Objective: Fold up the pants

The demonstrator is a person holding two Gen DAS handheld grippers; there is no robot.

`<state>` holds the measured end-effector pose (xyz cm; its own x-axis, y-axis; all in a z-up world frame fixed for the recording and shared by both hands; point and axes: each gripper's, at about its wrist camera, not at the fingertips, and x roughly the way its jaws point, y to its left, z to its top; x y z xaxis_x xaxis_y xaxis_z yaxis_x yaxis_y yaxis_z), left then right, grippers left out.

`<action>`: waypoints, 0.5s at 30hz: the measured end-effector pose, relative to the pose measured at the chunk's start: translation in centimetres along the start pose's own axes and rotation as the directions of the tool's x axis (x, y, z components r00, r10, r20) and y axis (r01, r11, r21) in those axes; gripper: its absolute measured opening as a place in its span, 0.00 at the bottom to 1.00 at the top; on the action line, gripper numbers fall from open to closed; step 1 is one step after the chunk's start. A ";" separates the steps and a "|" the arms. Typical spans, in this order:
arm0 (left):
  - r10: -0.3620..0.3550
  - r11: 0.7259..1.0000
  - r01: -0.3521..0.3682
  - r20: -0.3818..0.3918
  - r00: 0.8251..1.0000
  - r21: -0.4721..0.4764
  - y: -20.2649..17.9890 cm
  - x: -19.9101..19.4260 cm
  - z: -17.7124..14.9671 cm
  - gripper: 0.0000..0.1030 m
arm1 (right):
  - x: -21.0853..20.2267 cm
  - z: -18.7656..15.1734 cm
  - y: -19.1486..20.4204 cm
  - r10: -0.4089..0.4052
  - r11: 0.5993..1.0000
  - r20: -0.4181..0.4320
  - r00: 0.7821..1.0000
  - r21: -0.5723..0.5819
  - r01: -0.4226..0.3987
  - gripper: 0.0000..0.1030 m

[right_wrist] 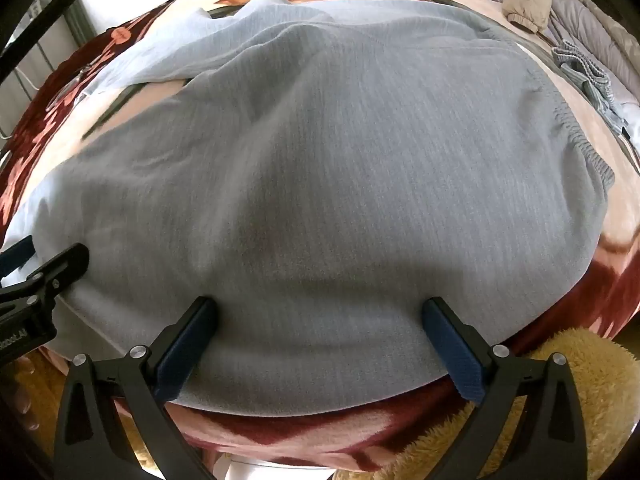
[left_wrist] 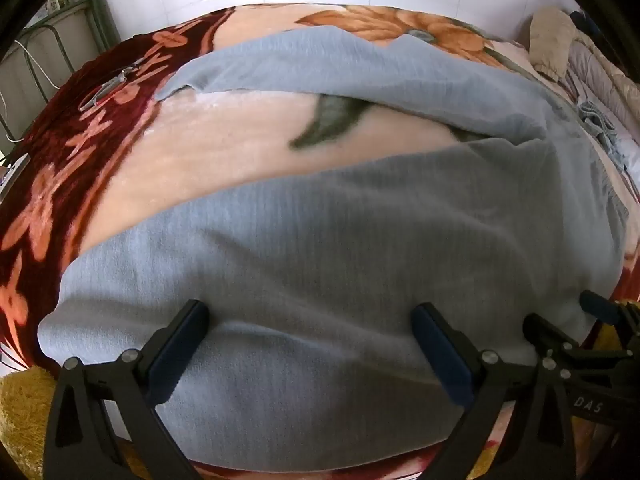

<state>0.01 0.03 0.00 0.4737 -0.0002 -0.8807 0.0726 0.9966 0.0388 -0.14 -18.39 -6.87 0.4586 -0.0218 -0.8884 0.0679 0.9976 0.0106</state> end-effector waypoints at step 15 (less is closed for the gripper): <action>0.009 1.000 -0.009 0.006 1.000 0.006 0.0 -0.1 -0.3 1.00 | 0.1 -0.1 0.2 0.000 1.000 0.000 1.000 0.000 0.000 1.00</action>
<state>-0.32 0.02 -0.01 0.4799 0.0085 -0.8773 0.0731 0.9961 0.0496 -0.12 -18.17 -7.02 0.4586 -0.0214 -0.8884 0.0681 0.9976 0.0112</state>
